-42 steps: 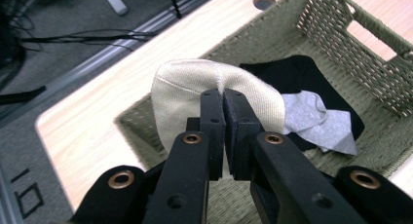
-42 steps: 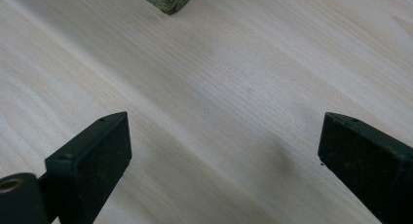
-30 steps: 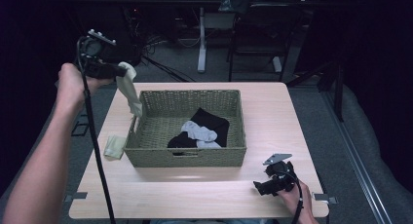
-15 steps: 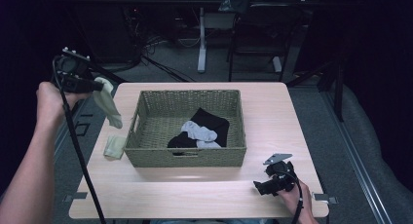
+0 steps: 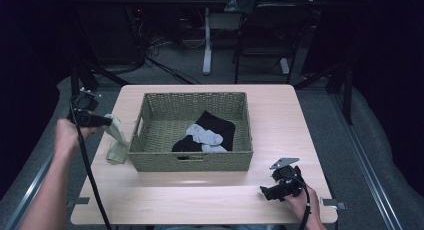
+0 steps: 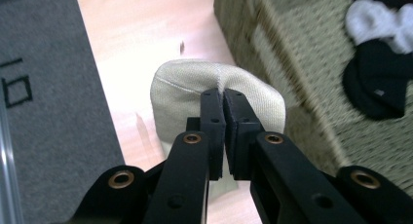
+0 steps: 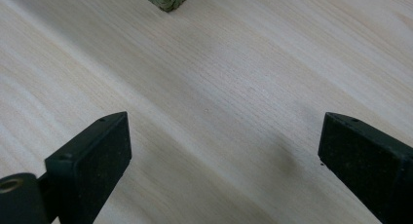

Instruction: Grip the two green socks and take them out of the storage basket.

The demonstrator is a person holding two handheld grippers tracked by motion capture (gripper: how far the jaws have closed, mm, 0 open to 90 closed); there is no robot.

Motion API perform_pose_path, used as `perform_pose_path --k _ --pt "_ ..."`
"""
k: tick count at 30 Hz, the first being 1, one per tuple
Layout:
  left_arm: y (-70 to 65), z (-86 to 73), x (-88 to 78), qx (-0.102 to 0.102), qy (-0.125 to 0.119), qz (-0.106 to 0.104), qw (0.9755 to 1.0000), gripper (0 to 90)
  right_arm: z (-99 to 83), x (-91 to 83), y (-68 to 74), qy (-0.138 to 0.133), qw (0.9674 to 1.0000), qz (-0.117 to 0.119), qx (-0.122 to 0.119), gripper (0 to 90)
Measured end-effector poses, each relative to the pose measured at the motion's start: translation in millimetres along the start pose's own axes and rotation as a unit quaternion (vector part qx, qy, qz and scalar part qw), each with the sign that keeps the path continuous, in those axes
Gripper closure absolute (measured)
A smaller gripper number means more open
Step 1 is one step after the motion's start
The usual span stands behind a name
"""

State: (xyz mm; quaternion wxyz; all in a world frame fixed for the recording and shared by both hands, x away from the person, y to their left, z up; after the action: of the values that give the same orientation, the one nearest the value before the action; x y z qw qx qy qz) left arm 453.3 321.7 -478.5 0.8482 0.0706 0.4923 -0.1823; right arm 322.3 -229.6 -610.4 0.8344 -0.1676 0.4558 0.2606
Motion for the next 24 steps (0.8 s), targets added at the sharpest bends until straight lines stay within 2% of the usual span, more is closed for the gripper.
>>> perform_pose_path --k 6,8,11,18,22,24 --pt "6.6 -26.8 17.5 -0.014 0.016 -0.004 0.9998 87.5 -0.1 0.4 0.0 -0.001 1.0000 0.000 0.003 4.6" --pt "8.9 -35.6 22.5 -0.019 0.024 -0.010 0.9995 87.5 -0.2 0.8 0.4 0.000 1.0000 -0.001 0.003 4.6" --pt "12.7 -50.0 33.7 -0.023 0.039 -0.007 0.9989 87.4 -0.1 1.6 0.4 0.002 1.0000 -0.002 0.001 4.6" --pt "13.4 -74.3 59.0 -0.030 0.061 -0.012 0.9977 85.9 -0.5 2.9 0.6 0.001 1.0000 -0.005 0.005 4.7" --pt "15.3 -85.1 67.4 -0.046 0.054 -0.022 0.9973 78.2 -0.7 1.7 0.5 0.001 1.0000 -0.003 0.005 4.6" --pt "16.0 -88.8 67.4 -0.056 0.051 -0.025 0.9968 66.7 -0.9 2.2 0.1 0.003 1.0000 -0.004 0.005 4.6"
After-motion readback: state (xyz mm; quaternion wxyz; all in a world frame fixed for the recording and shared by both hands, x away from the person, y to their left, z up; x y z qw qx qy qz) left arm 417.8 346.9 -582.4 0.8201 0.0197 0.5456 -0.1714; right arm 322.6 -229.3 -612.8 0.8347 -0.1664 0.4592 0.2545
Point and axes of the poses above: each handheld gripper's, and its own axes: x roughly forward along the jaws, z roughly out of its top, y roughly to its left, the point moved 6 cm from there along x, roughly forward along the jaws
